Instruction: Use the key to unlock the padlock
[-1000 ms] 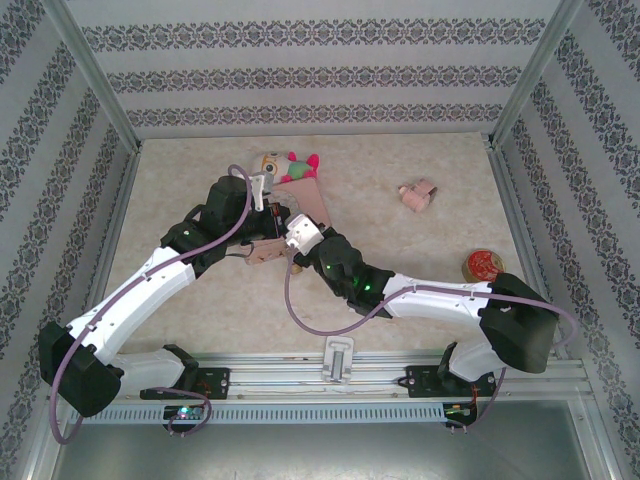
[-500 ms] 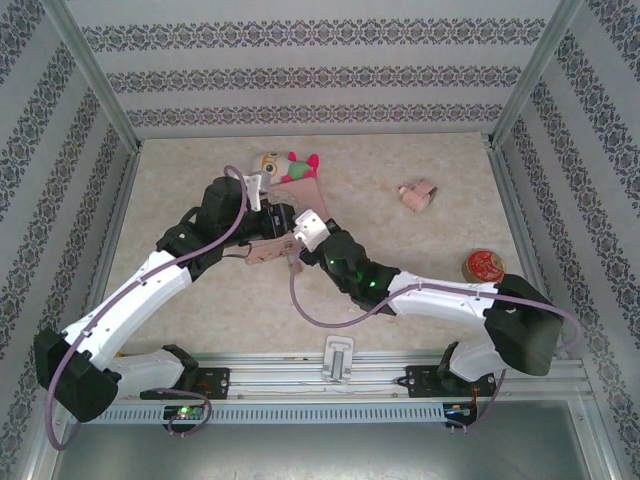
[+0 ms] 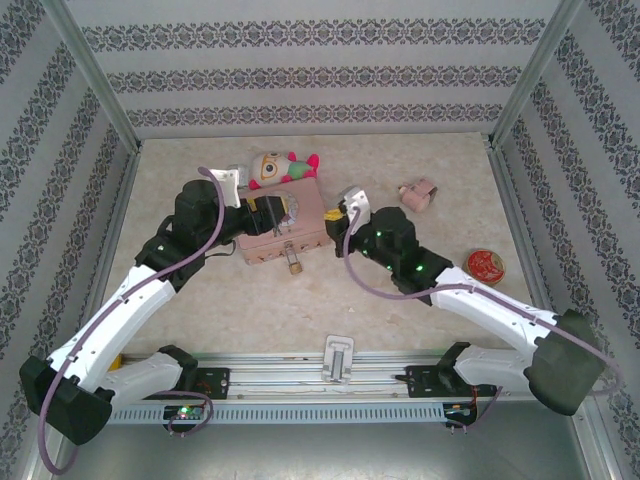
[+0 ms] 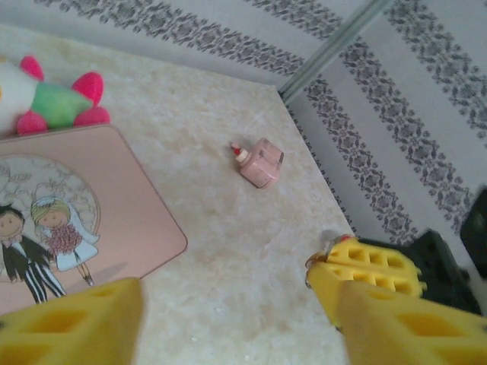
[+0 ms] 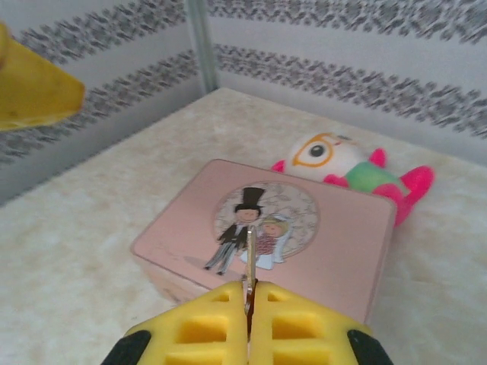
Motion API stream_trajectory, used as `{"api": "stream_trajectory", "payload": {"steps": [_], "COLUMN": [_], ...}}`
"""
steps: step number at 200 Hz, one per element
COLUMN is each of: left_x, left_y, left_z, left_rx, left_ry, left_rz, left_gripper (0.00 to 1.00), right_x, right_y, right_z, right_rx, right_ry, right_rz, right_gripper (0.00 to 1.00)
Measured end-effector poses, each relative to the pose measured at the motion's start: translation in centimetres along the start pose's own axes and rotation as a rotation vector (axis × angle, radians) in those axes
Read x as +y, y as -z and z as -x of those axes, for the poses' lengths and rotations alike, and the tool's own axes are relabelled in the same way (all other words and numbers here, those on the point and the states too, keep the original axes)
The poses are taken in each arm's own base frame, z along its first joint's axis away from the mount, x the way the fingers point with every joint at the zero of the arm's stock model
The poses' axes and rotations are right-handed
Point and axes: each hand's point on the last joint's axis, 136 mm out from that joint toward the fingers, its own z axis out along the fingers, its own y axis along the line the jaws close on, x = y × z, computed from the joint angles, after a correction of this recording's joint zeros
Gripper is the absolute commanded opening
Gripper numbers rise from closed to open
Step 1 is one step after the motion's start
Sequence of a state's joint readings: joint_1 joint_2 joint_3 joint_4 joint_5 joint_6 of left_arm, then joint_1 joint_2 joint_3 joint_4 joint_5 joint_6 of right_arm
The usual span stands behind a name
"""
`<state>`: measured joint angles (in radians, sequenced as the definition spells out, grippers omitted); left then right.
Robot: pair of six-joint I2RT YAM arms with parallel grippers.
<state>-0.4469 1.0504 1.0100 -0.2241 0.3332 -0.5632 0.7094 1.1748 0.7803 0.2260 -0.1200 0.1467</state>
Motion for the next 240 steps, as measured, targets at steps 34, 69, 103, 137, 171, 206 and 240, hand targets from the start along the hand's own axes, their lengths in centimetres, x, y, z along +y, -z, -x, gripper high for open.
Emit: {"api": "stream_trajectory", "payload": {"steps": [34, 69, 103, 137, 171, 206, 240], "left_x": [-1.7, -3.4, -4.9, -5.8, -6.0, -6.0, -5.9], "left_y": [0.7, 1.0, 0.5, -0.1, -0.1, -0.4, -0.9], "left_z": [-0.1, -1.0, -1.9, -3.2, -4.0, -4.6, -5.1], "left_rx": [0.0, 0.023, 0.087, 0.167, 0.211, 0.247, 0.28], "left_ry": [-0.082, -0.123, -0.113, -0.083, -0.085, -0.07, -0.039], "left_rz": [-0.095, -0.208, -0.353, -0.45, -0.481, -0.498, -0.516], "left_gripper": [0.99, 0.99, 0.97, 0.8, 0.64, 0.51, 0.4], "right_x": [1.2, 2.6, 4.0, 5.7, 6.6, 7.5, 8.1], "right_y": [0.6, 0.8, 1.1, 1.6, 2.2, 2.5, 2.4], "right_z": [-0.4, -0.9, -0.7, 0.2, 0.8, 1.3, 1.3], "right_rx": [0.048, 0.113, 0.16, 0.189, 0.198, 0.207, 0.217], "right_ry": [-0.165, -0.314, -0.423, -0.472, -0.481, -0.48, -0.475], "right_rz": [0.194, 0.364, 0.509, 0.63, 0.693, 0.735, 0.759], "right_gripper": [0.0, 0.0, 0.0, 0.0, 0.0, 0.0, 0.0]}}
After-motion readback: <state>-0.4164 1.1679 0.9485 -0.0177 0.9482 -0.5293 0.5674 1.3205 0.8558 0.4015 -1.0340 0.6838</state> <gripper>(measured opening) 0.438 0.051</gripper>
